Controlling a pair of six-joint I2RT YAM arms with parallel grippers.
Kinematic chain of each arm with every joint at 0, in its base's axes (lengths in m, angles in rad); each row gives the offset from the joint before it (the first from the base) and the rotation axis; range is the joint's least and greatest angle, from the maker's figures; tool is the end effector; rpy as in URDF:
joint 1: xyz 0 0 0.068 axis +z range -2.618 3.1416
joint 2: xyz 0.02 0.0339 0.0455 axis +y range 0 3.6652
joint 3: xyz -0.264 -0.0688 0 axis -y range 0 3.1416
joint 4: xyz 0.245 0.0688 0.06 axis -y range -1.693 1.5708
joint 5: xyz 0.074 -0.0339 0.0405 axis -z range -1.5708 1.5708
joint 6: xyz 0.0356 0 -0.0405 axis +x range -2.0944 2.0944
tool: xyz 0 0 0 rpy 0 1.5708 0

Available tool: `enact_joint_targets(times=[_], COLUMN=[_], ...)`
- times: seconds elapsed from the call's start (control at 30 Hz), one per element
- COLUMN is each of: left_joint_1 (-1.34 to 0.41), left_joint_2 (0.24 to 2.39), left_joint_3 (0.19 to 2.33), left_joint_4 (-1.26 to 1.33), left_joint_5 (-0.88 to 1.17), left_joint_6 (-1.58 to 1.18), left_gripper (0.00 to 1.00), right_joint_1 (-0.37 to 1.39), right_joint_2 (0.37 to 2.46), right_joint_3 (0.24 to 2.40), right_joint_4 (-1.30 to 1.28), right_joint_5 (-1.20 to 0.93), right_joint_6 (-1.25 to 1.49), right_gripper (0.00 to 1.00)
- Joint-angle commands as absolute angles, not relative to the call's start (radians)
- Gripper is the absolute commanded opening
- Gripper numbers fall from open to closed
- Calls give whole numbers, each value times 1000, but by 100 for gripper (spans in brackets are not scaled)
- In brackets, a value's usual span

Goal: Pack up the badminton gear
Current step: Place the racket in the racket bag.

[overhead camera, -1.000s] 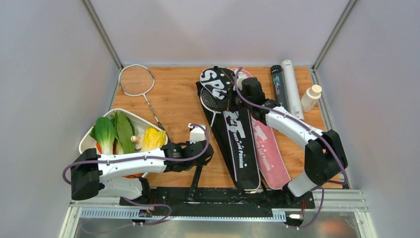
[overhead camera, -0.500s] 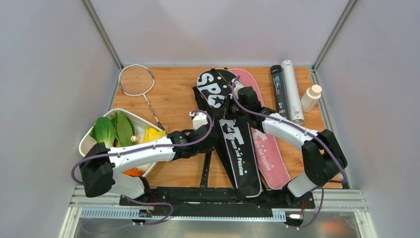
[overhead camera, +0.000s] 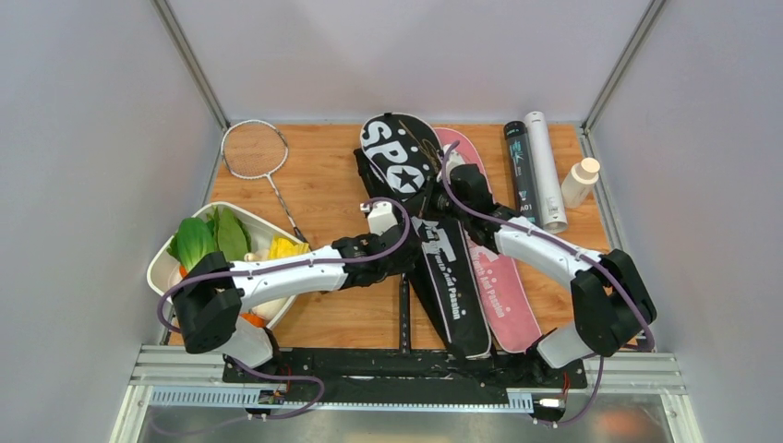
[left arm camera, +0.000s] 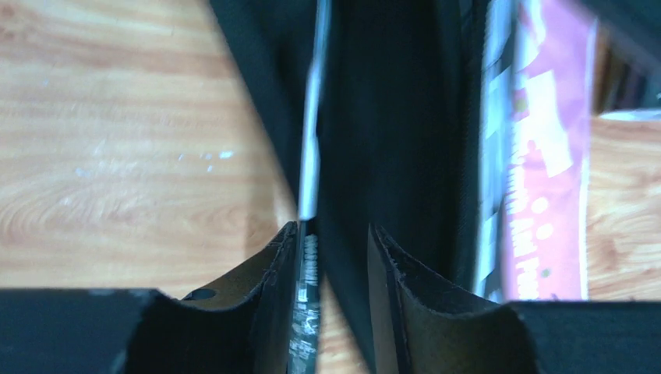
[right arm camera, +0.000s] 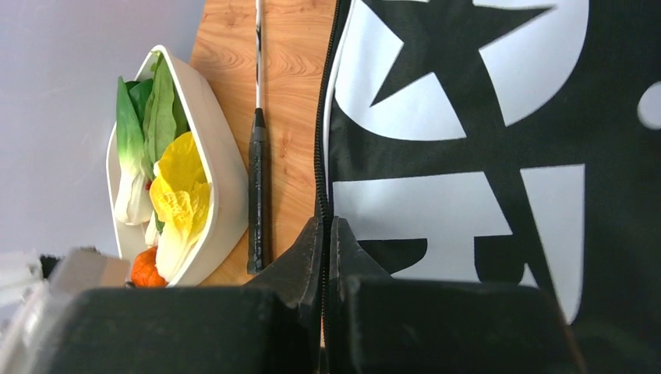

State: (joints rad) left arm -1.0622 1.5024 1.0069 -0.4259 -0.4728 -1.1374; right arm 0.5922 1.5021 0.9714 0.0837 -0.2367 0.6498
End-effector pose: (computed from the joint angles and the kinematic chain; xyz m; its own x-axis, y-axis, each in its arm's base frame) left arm 0.1651 -0.2628 0.2290 -0.7469 -0.3196 -0.5831 -0.0817 0.9144 -0.3965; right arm 0.2787 0.1975 0.2577 -0.7200 0.2245 -0.6566 -0.3547 0.6942 0.6263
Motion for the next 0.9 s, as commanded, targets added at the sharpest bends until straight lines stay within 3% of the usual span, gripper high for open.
enact_joint_targets(times=[0.0,0.1,0.17,0.33,0.5,0.6,0.87], left_joint_1=[-1036,-1035,-1032,-929,-720,-682,-779], left_joint_2=[1447,1390,1350,1293,1290,1291,1182], left_joint_3=[992,959,963,992,1018,1012,614], left_joint_4=[-256,-249,-312,-487,-469,-441,-100], left_joint_5=[-503,-484,-484,-435,-294,-271,81], left_joint_6=[-1130,-1103,-1087,-1054,-948,-888,-903], left_gripper=[46,59,61,61,60,56,54], right_joint_1=[598,593,590,589,589,589,585], right_joint_2=[1478,1497,1512,1543,1595,1612,1634], right_joint_3=[972,970,976,1009,1073,1120,1179], right_joint_4=[104,91,84,46,-10,-61,-67], right_joint_5=[-278,-264,-280,-302,-304,-252,-158], right_joint_6=[652,603,555,413,313,336,472], right_gripper=[0,0,0,0,1,1,0])
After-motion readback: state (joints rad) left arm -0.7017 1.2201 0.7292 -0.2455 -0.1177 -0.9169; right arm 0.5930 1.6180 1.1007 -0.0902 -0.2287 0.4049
